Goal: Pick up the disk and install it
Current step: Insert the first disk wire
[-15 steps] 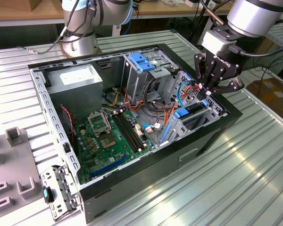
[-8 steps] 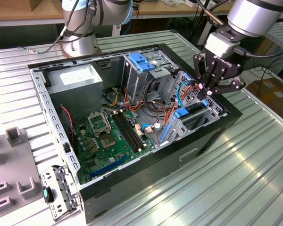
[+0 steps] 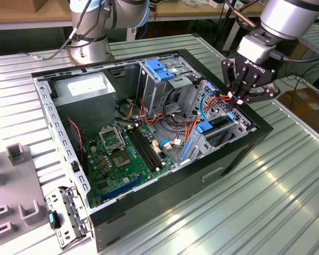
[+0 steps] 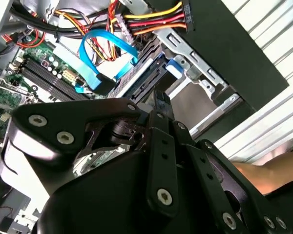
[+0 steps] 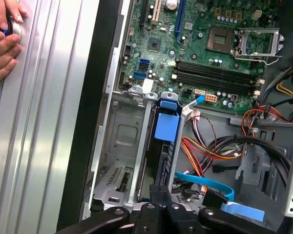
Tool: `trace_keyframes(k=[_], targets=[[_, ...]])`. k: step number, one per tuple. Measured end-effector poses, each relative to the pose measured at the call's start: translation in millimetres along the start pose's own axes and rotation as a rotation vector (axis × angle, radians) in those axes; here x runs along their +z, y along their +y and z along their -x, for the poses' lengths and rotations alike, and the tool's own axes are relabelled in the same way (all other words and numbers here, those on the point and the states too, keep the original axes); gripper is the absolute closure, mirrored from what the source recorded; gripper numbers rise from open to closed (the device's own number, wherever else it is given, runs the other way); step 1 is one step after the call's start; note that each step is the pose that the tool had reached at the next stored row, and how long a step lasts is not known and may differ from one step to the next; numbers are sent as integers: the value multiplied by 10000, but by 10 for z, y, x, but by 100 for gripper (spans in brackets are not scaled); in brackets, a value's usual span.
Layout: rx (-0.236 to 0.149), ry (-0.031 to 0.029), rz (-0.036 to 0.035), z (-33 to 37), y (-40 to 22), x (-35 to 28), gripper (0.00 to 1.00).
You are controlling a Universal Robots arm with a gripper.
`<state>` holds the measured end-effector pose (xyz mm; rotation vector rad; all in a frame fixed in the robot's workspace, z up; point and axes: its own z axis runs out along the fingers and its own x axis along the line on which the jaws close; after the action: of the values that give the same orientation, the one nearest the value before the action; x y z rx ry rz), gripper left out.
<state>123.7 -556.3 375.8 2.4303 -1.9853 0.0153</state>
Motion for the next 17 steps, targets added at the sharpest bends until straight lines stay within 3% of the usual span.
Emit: trace_keyframes(k=[6, 8, 12, 17], targets=[[-1073, -3, -11, -4, -17, 1, 89], [-1434, -7, -15, -14, -65, 2, 89], [-1435, -37, 75, -30, -175, -11, 89], [-1504, -36, 94, -19, -270, -11, 89]])
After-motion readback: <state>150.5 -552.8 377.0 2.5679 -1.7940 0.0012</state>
